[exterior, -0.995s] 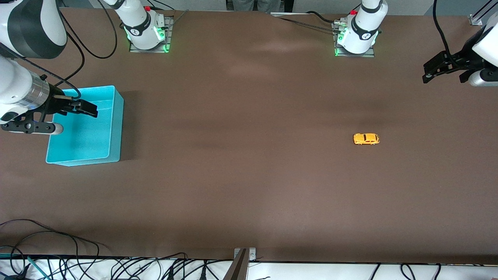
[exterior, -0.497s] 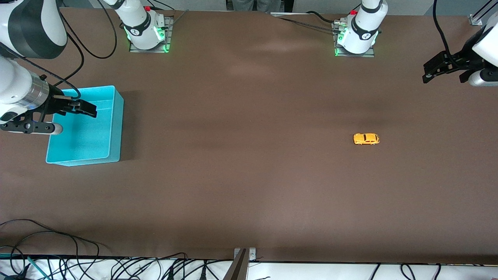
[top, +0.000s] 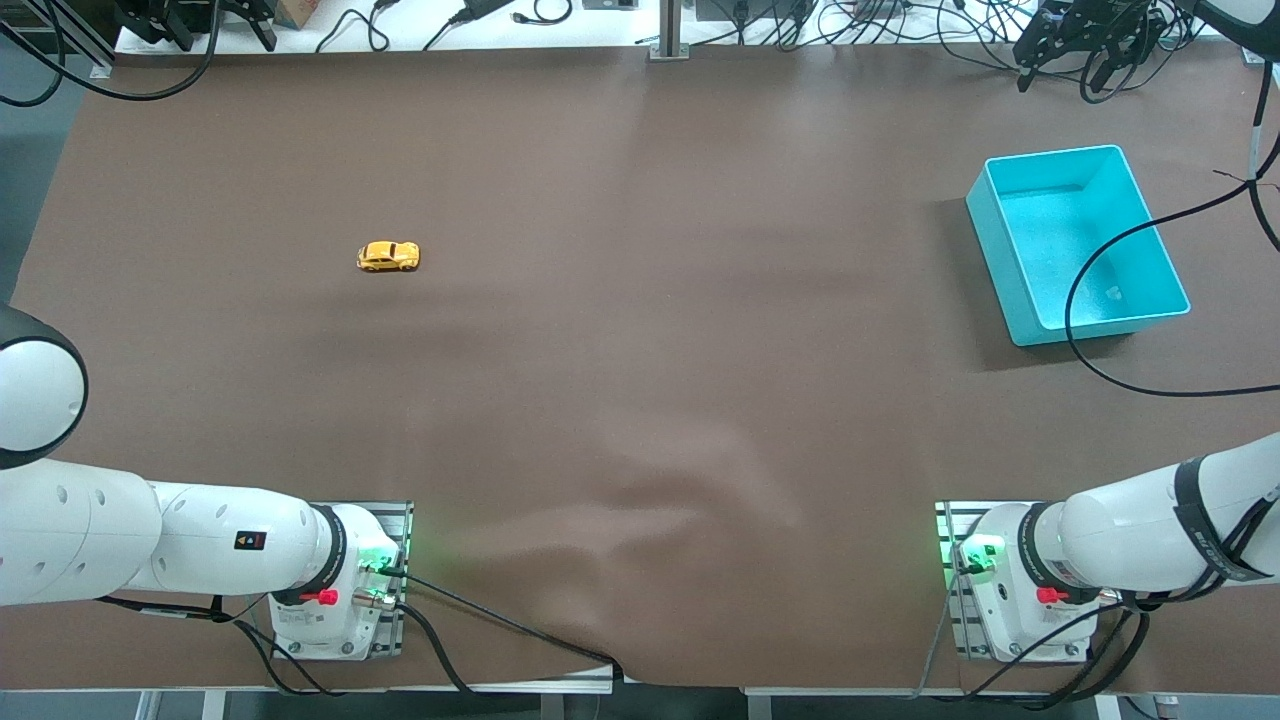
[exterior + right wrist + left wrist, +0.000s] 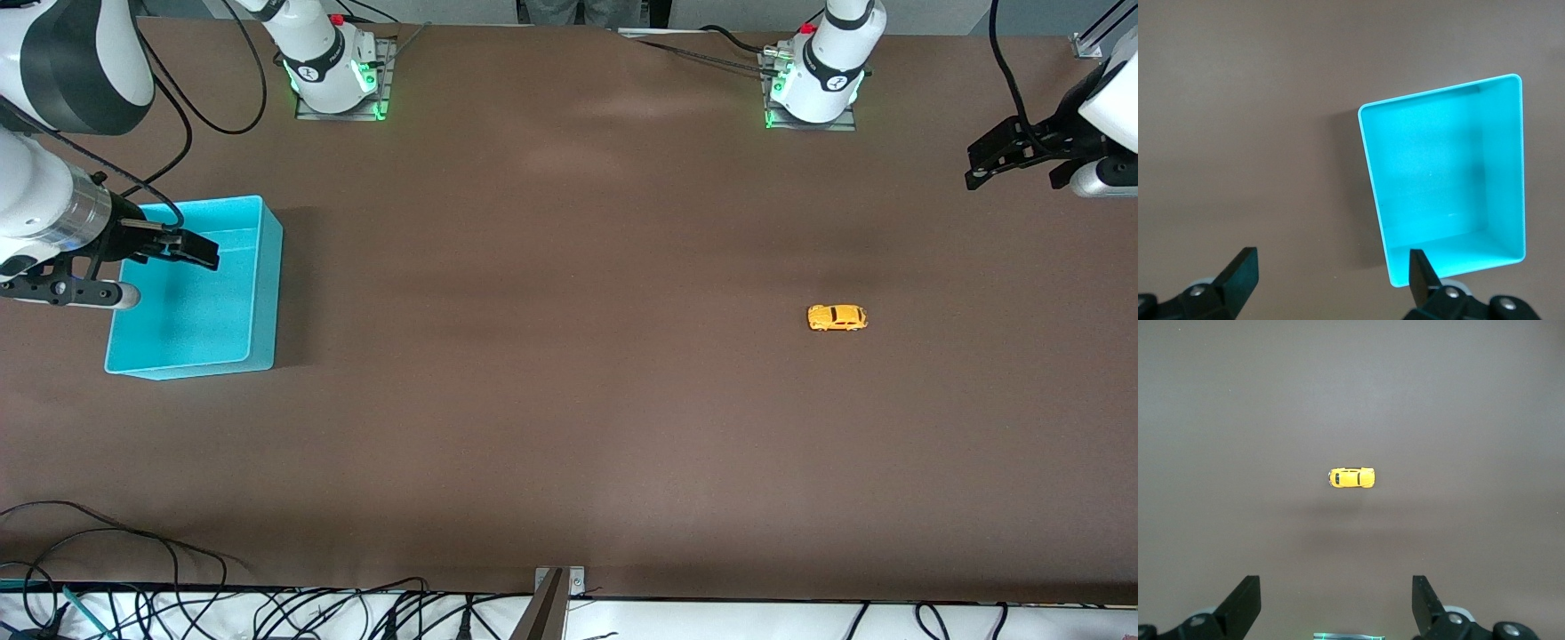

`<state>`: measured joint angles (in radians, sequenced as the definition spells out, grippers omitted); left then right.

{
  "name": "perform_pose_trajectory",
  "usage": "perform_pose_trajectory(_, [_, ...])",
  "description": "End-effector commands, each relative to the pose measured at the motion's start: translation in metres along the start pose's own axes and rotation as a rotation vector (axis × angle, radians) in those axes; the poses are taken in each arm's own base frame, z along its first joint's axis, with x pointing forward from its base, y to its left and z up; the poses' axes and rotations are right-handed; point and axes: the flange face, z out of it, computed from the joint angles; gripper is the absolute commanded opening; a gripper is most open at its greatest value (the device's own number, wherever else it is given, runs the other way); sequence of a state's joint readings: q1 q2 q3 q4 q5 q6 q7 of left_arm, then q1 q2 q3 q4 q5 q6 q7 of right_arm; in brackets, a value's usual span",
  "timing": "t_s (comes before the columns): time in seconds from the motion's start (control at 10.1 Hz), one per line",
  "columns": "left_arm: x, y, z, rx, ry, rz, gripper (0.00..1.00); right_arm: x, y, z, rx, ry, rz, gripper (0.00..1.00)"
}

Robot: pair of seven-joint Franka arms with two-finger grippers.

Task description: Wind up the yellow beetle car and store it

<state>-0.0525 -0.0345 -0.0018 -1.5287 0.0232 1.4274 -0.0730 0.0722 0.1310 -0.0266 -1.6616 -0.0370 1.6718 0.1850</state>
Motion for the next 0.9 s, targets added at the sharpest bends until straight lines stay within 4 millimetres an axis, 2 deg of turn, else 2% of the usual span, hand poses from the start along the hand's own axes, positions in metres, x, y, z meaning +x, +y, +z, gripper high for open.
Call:
perform_pose_trajectory(0.0, [0.001,0.0,-0.006,0.0,-0.007,0.0,1.0,-0.001,-0.002,-0.008,-0.011,0.018,0.09,1.0])
perform_pose_trajectory(0.3, [0.0,-0.001,-0.007,0.002,-0.005,-0.002,1.0,-0.003,-0.006,-0.007,-0.028,0.008,0.016,1.0])
perform_pose_trajectory(0.5, [0.0,0.0,-0.007,0.0,-0.005,0.0,1.0,-0.002,0.001,-0.009,0.001,0.007,0.002,1.0])
perform_pose_trajectory(0.8, [0.001,-0.001,-0.007,0.0,-0.005,-0.003,1.0,0.003,0.001,-0.019,0.009,0.034,0.012,1.0])
